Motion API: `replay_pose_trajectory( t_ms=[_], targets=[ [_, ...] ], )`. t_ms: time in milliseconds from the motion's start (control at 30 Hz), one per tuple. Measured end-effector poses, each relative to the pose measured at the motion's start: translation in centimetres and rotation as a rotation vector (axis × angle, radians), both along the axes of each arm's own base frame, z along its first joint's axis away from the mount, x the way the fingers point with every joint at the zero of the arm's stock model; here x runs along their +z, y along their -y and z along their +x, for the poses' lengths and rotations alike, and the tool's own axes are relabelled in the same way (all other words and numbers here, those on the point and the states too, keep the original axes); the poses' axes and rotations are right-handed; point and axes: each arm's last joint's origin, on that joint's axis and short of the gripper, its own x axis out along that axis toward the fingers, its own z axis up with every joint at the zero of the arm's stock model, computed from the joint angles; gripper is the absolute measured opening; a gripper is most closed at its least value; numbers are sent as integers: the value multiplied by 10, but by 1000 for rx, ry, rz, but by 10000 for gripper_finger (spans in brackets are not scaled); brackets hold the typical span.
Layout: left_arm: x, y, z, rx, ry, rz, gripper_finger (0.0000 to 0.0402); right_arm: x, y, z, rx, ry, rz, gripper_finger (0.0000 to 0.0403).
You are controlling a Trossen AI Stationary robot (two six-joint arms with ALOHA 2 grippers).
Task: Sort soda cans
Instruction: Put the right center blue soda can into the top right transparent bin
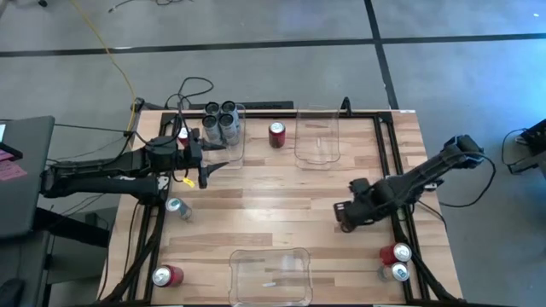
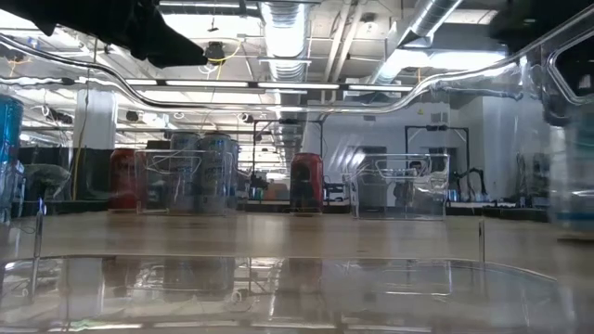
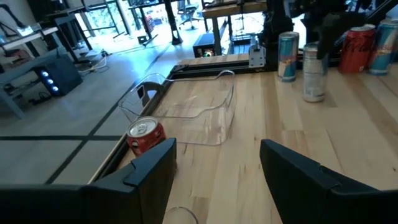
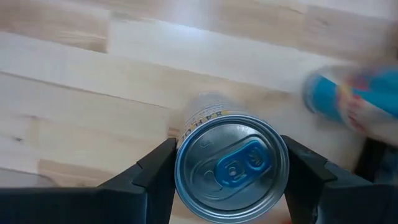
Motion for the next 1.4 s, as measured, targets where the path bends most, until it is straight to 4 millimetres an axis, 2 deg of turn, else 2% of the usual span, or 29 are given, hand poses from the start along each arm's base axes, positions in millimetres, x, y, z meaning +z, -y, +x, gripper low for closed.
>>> replay_pose_trajectory(
  t_ms=[233, 500, 733, 867, 1033, 1200, 1300, 1400],
  targets=[
    [0, 0, 0, 8, 0, 2, 229, 21, 19, 46, 164, 4, -53, 231],
    [0, 0, 0, 9, -1, 2, 229, 65, 57, 83, 306, 32, -121, 231],
    [0, -1, 0, 26, -4, 18, 229, 120, 98, 95, 361, 107, -241, 231],
    [0, -1, 0, 26, -4, 17, 229, 140, 130, 96, 352, 119, -335, 231],
    [0, -1, 0, 27, -4, 15, 229, 144, 176, 92, 310, 115, -408, 231],
    [0, -1, 0, 27, -4, 15, 229, 140, 228, 82, 234, 64, -443, 231],
    [0, -1, 0, 27, -4, 15, 229, 128, 257, 85, 205, 30, -452, 231],
    [0, -1, 0, 31, -5, 16, 229, 109, 284, 91, 209, -17, -425, 231]
  ],
)
